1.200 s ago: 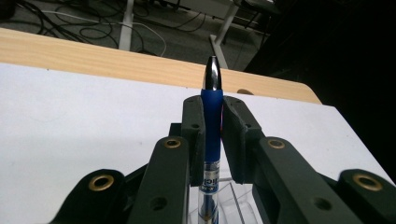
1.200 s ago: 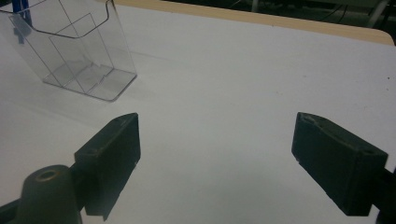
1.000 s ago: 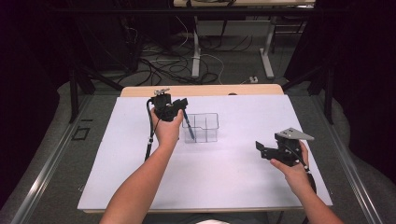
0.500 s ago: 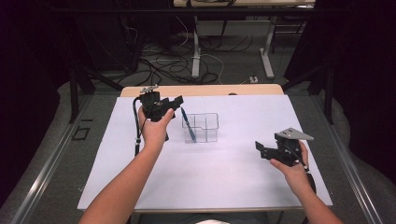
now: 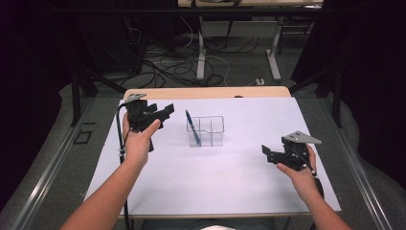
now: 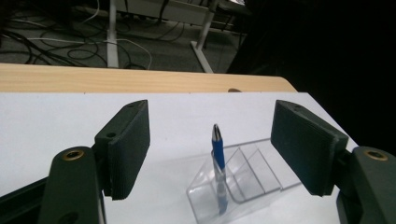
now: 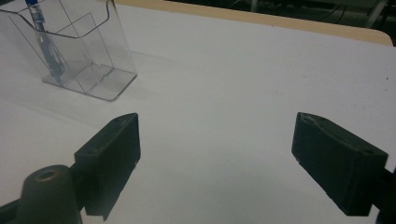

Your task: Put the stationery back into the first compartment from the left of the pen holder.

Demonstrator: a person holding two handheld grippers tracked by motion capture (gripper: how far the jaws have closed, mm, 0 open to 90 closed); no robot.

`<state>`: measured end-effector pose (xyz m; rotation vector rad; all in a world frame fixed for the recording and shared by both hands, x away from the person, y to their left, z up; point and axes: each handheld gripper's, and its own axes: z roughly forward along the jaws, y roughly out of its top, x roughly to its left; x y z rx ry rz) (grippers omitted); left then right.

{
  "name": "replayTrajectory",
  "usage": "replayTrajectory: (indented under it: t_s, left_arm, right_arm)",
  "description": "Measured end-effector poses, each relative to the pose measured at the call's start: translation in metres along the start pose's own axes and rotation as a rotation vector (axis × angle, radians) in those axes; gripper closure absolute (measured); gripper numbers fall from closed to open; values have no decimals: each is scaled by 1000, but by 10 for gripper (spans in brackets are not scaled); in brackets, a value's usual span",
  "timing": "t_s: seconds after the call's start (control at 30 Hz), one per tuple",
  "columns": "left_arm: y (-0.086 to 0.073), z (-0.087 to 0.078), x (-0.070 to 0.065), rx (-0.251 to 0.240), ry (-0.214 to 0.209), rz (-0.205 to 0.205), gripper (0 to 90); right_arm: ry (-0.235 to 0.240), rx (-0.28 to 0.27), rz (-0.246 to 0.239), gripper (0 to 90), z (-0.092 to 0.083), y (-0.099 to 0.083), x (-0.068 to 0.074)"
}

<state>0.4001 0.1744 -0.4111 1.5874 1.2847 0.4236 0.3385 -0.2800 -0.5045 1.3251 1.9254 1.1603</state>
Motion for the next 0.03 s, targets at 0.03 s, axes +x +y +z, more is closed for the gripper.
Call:
replayTrajectory:
  t_s: [0.03]
  left_arm:
    - [-2,-3,3,1,6,21,264]
  right_arm:
    - [2,-1,-1,155,1,0,0]
